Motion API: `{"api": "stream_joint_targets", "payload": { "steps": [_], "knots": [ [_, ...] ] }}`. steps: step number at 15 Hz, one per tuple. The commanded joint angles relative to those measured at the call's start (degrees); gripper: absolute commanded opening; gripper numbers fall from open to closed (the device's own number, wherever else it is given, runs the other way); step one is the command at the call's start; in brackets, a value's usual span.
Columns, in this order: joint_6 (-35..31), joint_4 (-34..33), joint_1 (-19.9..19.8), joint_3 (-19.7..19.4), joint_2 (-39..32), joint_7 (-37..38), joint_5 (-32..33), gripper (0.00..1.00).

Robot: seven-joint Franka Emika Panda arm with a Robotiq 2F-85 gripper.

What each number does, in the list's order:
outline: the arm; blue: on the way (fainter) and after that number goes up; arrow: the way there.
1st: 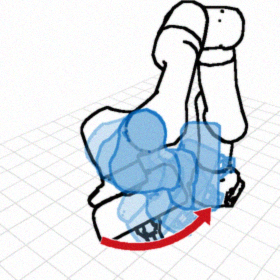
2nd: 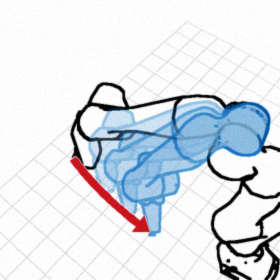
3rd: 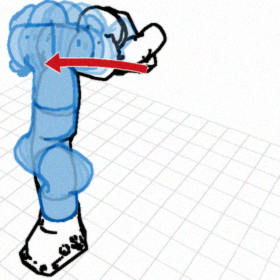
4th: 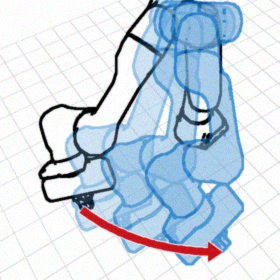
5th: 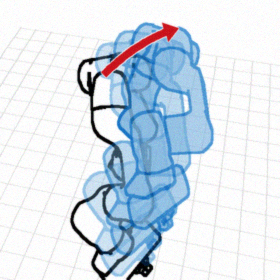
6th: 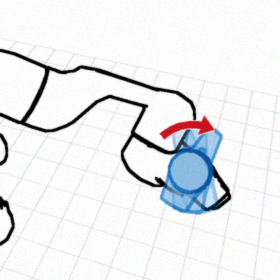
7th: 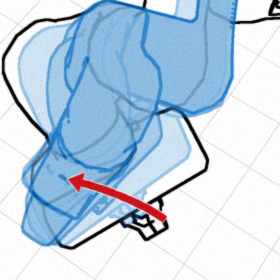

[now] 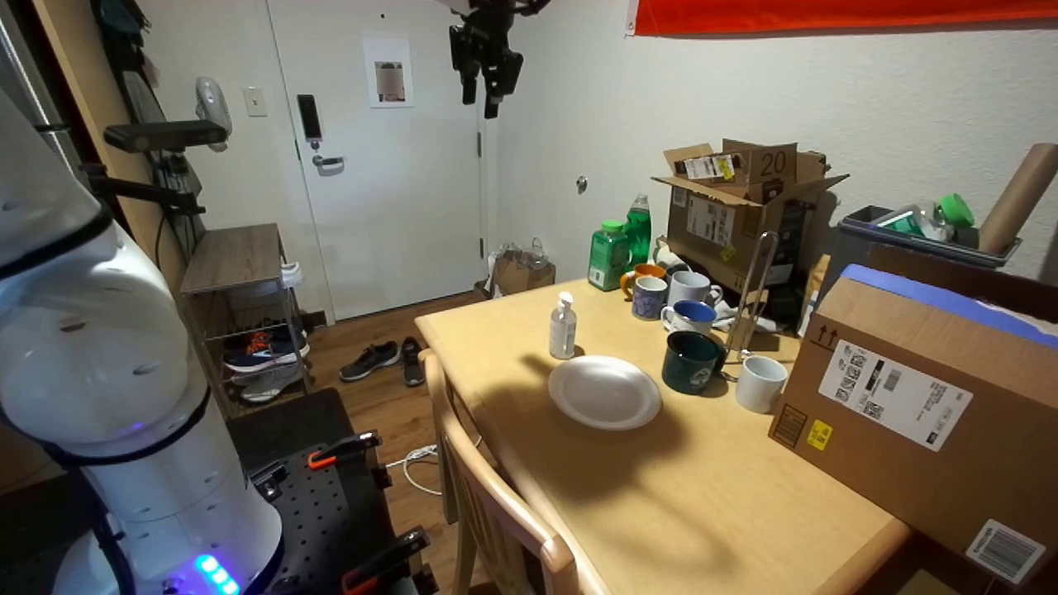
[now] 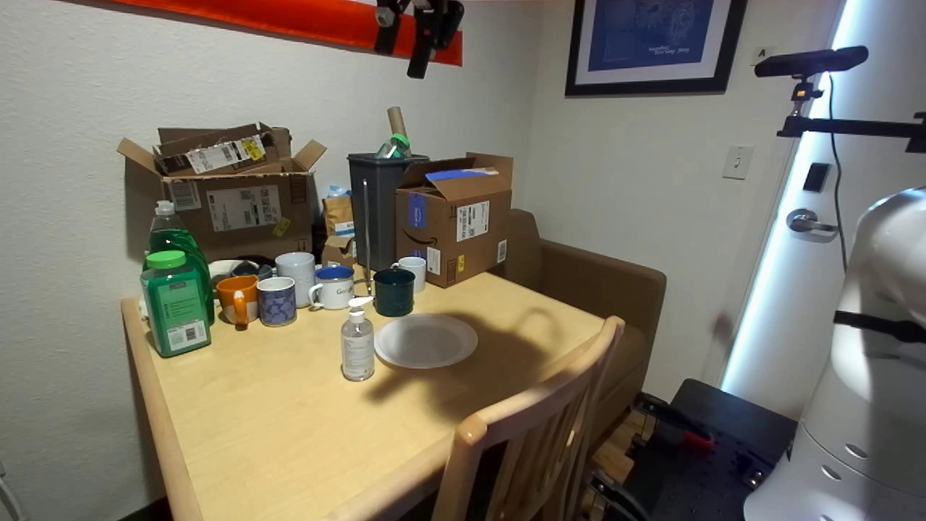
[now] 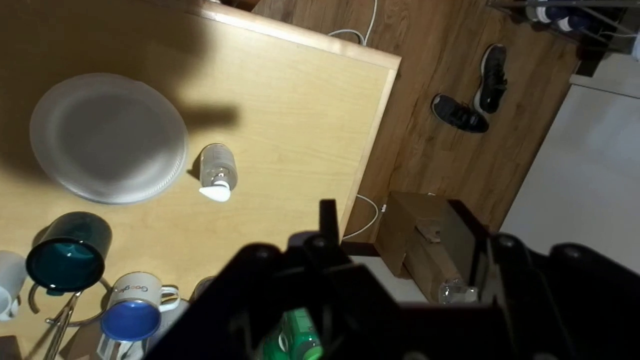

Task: Push down on the pump bottle

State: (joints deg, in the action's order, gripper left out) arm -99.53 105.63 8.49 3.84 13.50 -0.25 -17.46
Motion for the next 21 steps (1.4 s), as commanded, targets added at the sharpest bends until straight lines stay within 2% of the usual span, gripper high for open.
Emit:
{"api": "stream_joint_targets", "payload": {
  "steps": [1, 4, 5, 8, 12, 21],
  "knots": [
    [2.3, -4.0, -0.9, -0.3, -3.0, -2.2, -1.1, 0.27],
    [2.5, -6.0, -2.0, 0.4, -5.3, 0.9, 4.7, 0.03],
    [2.7, -6.5, -2.3, 0.4, -6.0, 1.5, 6.8, 0.0],
    [3.6, -7.8, -3.0, 0.5, -7.3, 3.2, 12.5, 0.0],
    [5.7, -9.8, -3.2, 0.6, -9.0, 4.0, 16.3, 0.0],
    [6.9, -13.0, -2.7, 1.1, -14.2, 2.8, 15.5, 0.0]
  ]
}}
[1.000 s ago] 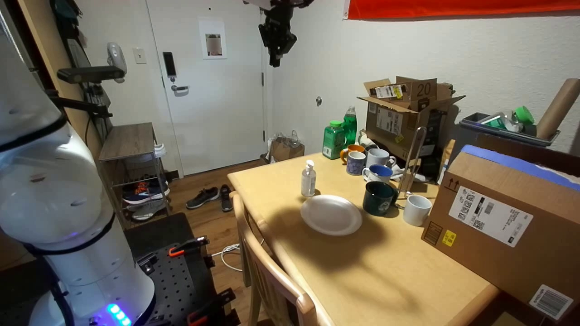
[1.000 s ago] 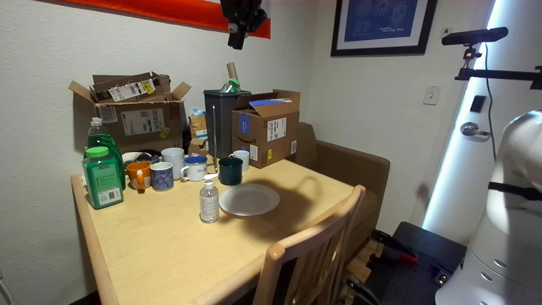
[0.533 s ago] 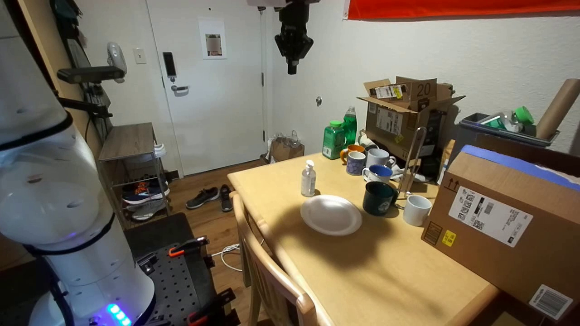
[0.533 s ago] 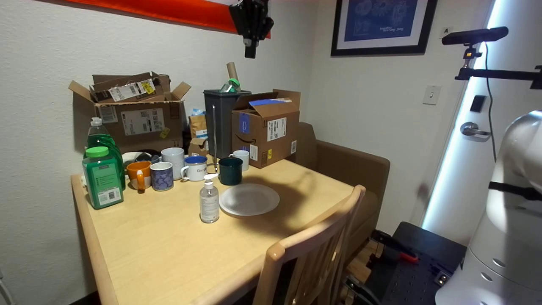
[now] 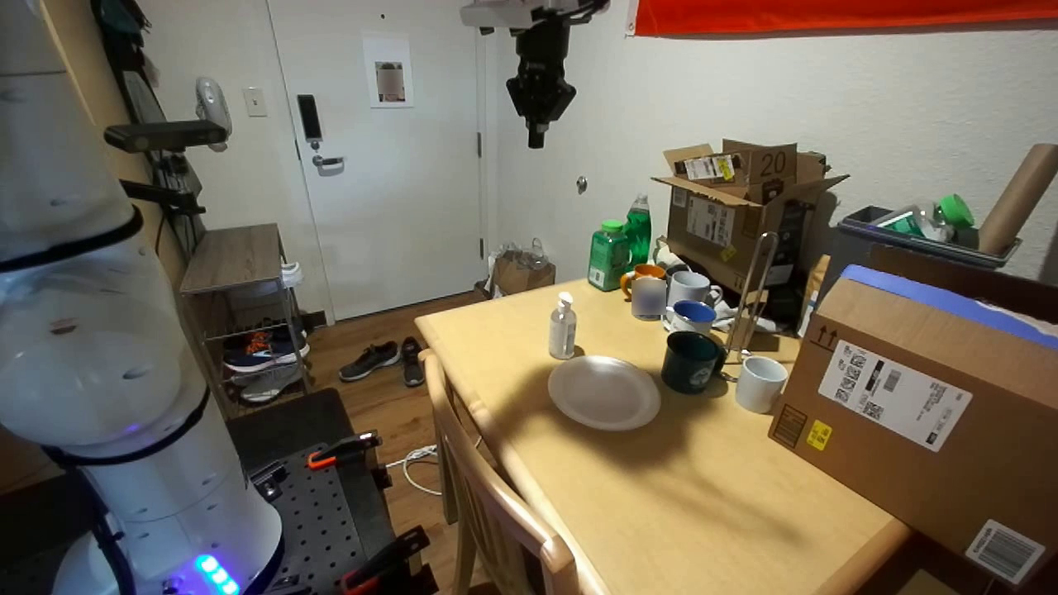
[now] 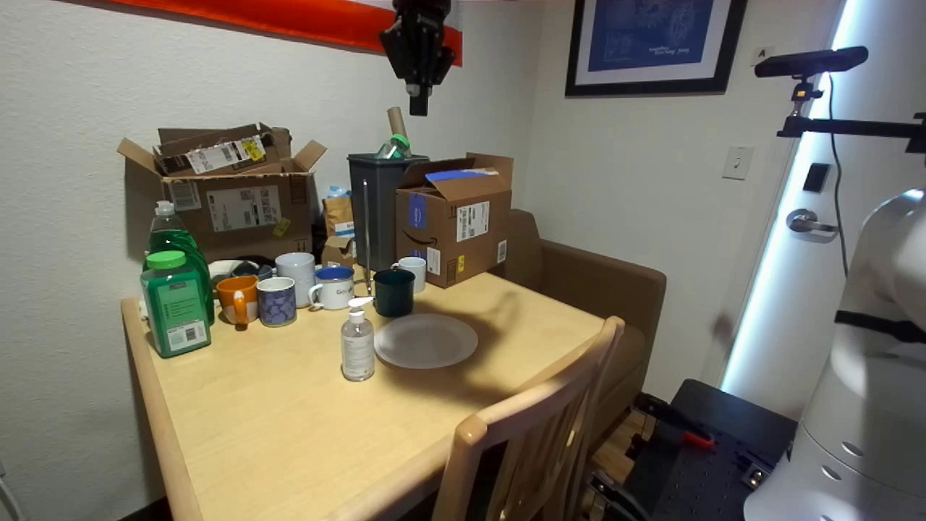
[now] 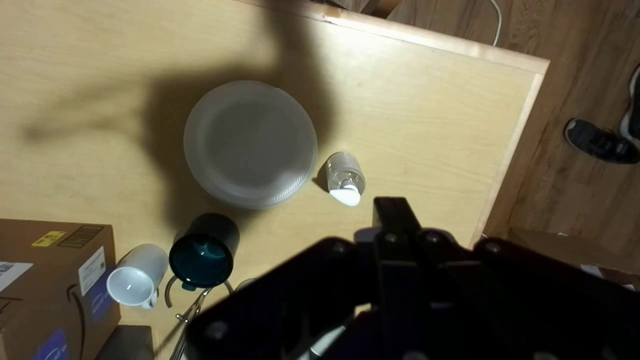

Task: Push down on the pump bottle

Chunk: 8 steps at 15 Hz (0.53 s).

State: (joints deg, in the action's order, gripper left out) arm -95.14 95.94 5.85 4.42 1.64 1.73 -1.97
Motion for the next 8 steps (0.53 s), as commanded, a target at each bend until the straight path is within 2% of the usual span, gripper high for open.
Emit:
{"api": "stream_joint_targets", "payload": {
  "steps": [1, 8],
  "knots": [
    [2.5, -3.6, -0.1, 0.6, -2.8, 0.7, -0.2, 0.0],
    [1.5, -2.7, -0.1, 0.8, -4.2, -0.7, -4.0, 0.0]
  ]
}}
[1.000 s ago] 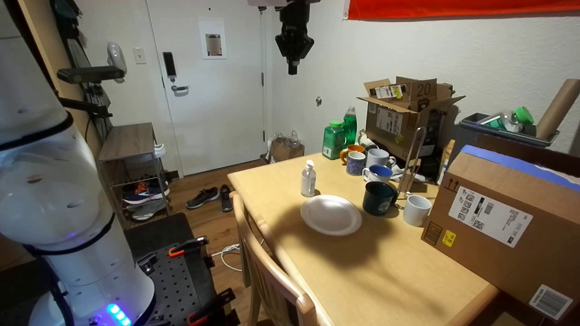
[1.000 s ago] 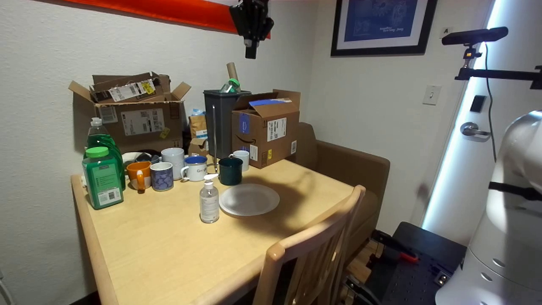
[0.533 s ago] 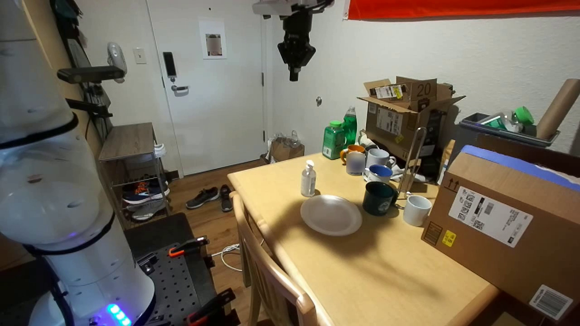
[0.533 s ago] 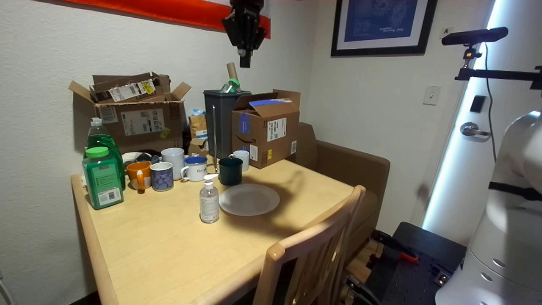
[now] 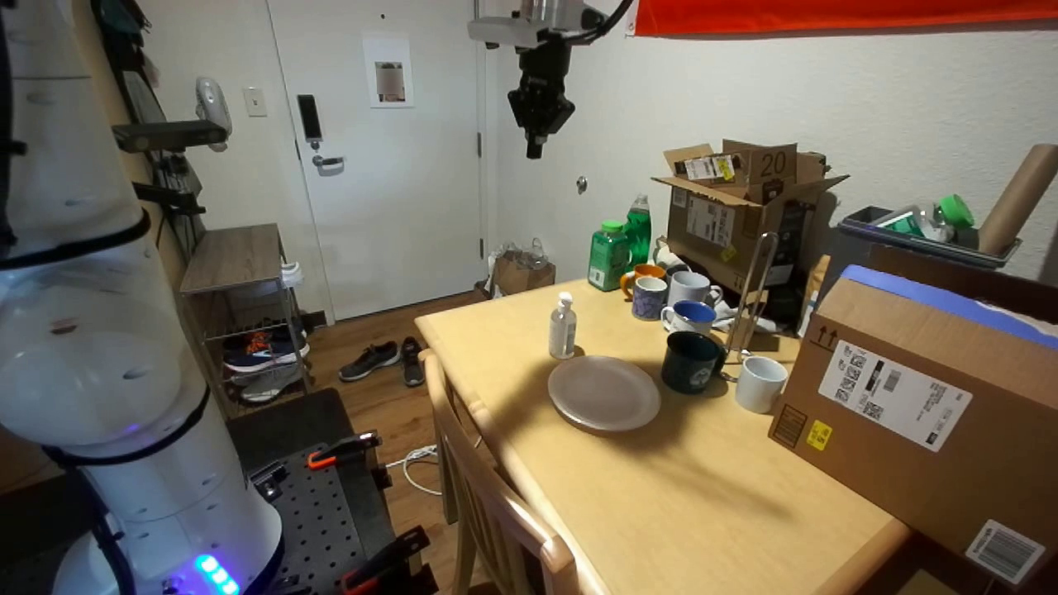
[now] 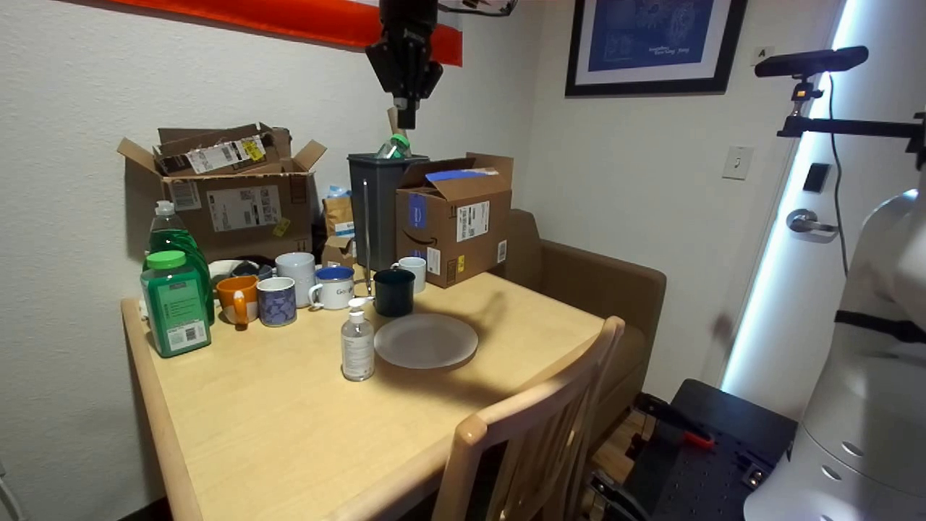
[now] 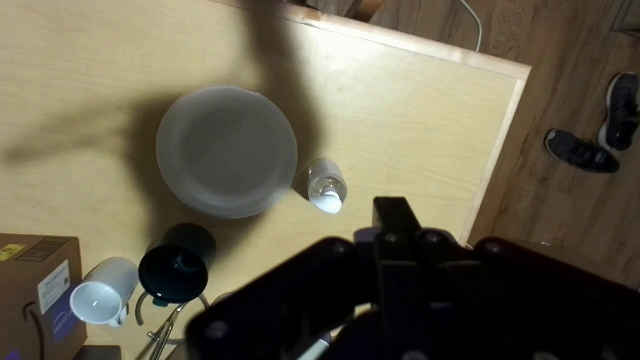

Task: Push down on the pump bottle

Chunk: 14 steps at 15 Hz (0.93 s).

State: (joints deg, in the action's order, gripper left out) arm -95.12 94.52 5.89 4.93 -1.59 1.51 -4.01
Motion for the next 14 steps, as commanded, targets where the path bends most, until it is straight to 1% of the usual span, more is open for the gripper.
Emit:
{"api": "stream_joint_targets", "payload": {
  "steps": [1, 8, 14],
  "knots": [
    [1.2, -1.0, -0.1, 0.3, -1.1, -0.7, -2.7, 0.0],
    [-1.7, 1.7, -0.3, 0.4, -2.1, -1.5, -7.5, 0.0],
    [-2.5, 3.3, -0.8, 0.0, -3.3, -1.5, -8.9, 0.0]
  ]
}}
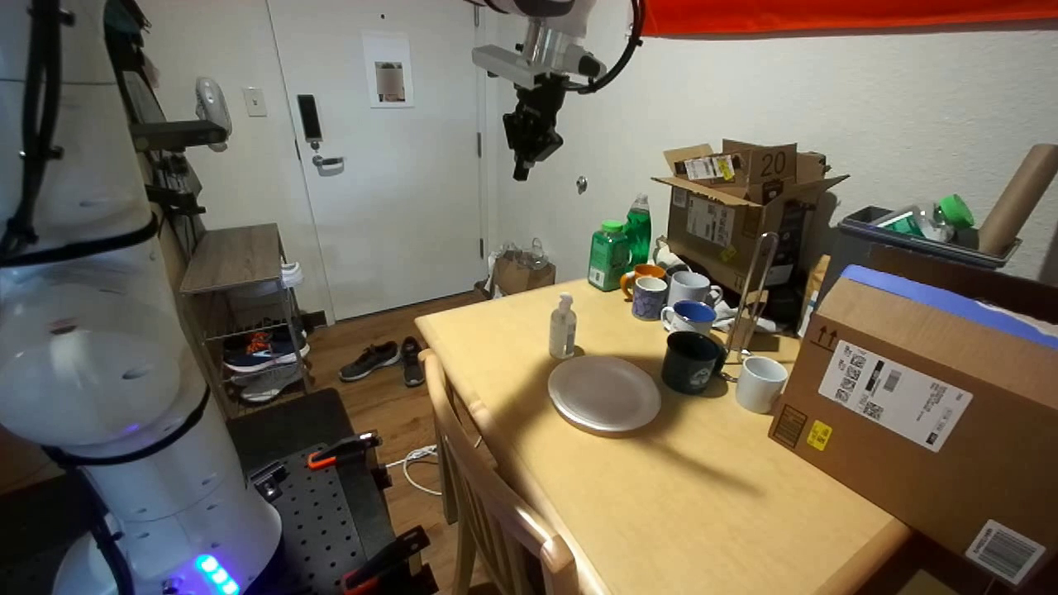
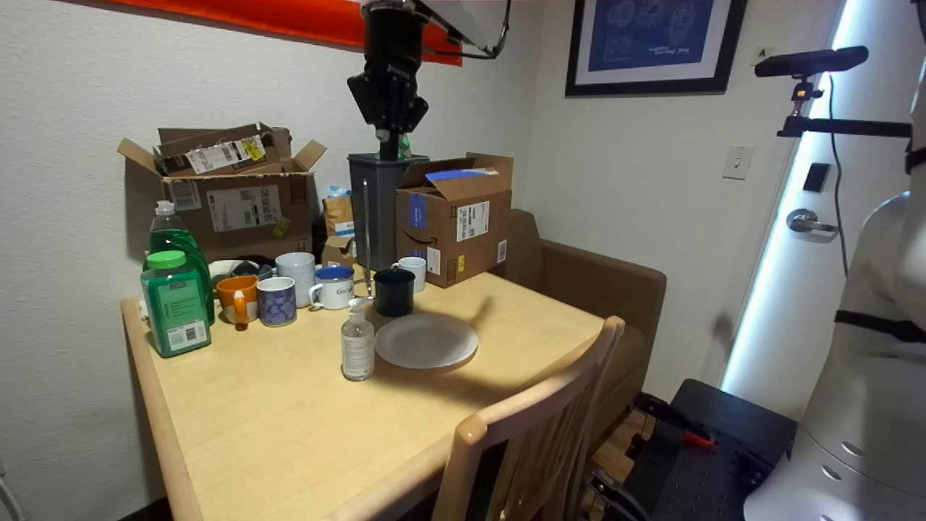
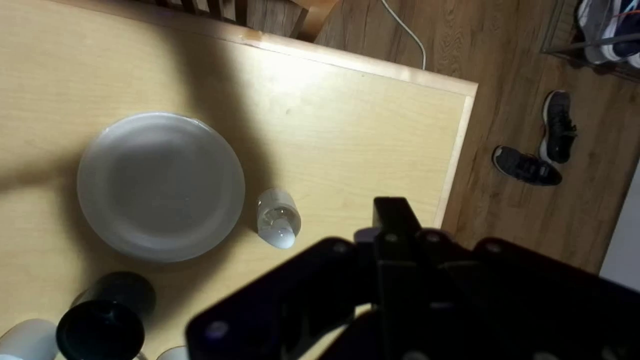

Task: Push down on the pump bottle

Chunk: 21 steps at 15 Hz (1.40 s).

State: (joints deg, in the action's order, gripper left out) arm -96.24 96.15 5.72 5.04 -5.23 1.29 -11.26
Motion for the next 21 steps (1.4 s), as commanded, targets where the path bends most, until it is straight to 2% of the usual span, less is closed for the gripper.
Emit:
{"api": "stream_joint_targets", "payload": {
  "steps": [1, 21],
  "knots": [
    [-1.4, 2.0, -0.7, -0.2, 0.3, -1.3, -1.8, 0.0],
    [0.0, 1.1, -0.4, -0.1, -1.4, 0.0, -1.2, 0.0]
  ]
}}
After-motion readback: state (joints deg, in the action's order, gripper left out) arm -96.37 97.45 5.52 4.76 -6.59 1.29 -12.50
